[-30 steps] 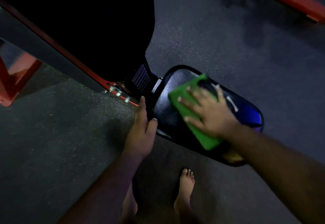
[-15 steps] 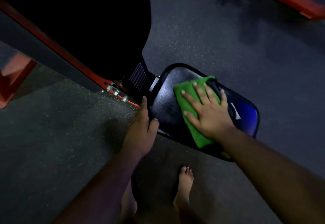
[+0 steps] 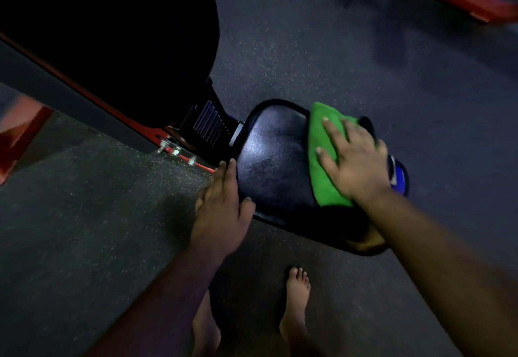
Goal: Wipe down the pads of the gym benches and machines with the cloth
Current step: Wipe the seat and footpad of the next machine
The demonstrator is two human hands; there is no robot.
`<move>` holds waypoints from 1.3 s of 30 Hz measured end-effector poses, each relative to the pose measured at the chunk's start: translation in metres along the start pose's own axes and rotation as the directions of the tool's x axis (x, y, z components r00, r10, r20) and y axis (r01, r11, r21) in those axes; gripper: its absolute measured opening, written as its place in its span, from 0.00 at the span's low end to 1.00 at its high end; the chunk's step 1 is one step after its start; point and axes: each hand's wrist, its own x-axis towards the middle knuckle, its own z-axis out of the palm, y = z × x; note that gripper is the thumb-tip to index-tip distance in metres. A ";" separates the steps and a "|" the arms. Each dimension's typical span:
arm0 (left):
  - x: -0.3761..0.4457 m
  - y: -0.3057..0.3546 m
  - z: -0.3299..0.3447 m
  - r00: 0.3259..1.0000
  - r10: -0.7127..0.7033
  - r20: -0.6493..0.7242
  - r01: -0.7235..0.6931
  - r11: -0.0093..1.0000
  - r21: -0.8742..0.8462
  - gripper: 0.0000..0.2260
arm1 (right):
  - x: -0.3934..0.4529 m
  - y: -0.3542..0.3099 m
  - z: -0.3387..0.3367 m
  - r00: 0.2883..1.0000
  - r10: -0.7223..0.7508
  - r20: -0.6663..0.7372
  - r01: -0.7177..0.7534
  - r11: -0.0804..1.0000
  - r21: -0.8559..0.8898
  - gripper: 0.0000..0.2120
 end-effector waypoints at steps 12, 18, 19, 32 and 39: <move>0.003 0.004 0.018 0.991 0.134 -0.016 -0.126 0.965 0.231 0.37 | 0.012 -0.080 0.007 0.907 -0.417 0.060 0.418 0.908 -0.002 0.31; 0.001 0.014 0.023 0.976 0.217 -0.006 -0.204 0.928 0.313 0.35 | 0.005 0.021 0.002 0.999 -0.035 0.009 0.035 0.999 -0.017 0.33; 0.002 0.016 0.024 0.970 0.242 0.003 -0.229 0.918 0.323 0.35 | -0.007 0.034 0.004 1.000 0.026 -0.004 -0.026 1.000 -0.006 0.33; 0.004 0.024 0.033 0.953 0.303 0.010 -0.289 0.899 0.329 0.34 | -0.044 0.035 0.009 0.997 -0.041 0.058 0.043 0.999 -0.027 0.33; 0.004 0.017 0.032 0.957 0.288 -0.018 -0.276 0.932 0.234 0.34 | -0.091 -0.024 0.022 0.999 -0.035 0.021 0.035 0.999 0.009 0.35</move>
